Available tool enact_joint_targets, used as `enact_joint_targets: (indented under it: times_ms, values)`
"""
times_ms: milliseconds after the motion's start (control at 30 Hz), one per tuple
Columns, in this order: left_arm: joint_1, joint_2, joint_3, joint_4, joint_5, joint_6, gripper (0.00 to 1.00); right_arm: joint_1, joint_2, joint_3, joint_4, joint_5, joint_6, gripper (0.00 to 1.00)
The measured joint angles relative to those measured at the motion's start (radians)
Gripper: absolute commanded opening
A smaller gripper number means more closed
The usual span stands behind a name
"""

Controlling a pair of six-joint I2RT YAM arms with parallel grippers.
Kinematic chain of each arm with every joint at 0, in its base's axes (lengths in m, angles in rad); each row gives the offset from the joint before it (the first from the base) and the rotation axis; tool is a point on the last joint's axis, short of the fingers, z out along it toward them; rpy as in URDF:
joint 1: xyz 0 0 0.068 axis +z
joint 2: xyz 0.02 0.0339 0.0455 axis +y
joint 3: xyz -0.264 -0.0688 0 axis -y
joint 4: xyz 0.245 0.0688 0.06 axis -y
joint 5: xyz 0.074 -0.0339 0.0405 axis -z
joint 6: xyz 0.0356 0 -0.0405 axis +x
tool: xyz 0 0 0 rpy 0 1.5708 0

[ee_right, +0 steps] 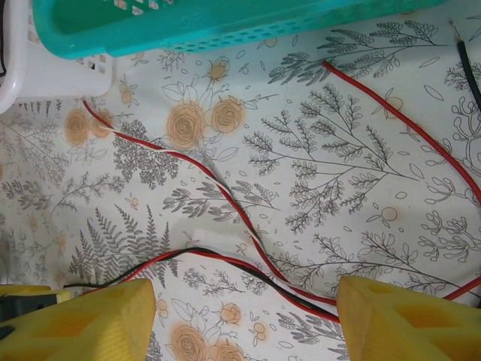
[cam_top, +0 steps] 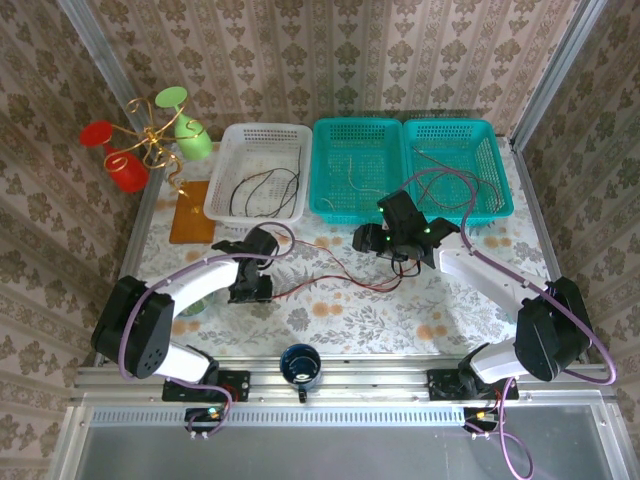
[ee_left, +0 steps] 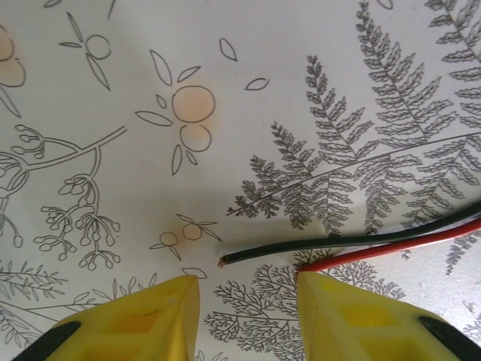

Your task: Untangle the cables

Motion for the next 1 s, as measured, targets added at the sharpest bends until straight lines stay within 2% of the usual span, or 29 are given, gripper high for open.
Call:
enact_joint_targets:
  times_ms: [333, 567, 700, 800, 900, 1000]
  values:
    - [0.026, 0.055, -0.011, 0.013, 0.022, 0.059, 0.41, 0.000, 0.000, 0.003, 0.000, -0.014, 0.000, 0.66]
    - [0.023, 0.097, 0.022, -0.004, 0.042, 0.121, 0.52, 0.000, 0.000, 0.010, 0.000, -0.015, 0.000, 0.66]
    - [-0.015, 0.127, 0.052, -0.013, 0.032, 0.161, 0.49, 0.000, 0.000, 0.010, -0.001, -0.015, 0.000, 0.66]
    - [-0.032, 0.162, 0.089, -0.034, 0.037, 0.198, 0.40, 0.000, 0.000, 0.010, -0.001, -0.015, 0.000, 0.66]
    - [-0.040, 0.183, 0.111, -0.052, 0.039, 0.231, 0.39, 0.000, 0.000, 0.010, -0.001, -0.015, 0.000, 0.66]
    - [-0.053, 0.185, 0.114, -0.054, 0.026, 0.263, 0.43, 0.000, 0.000, 0.010, -0.003, -0.014, 0.000, 0.66]
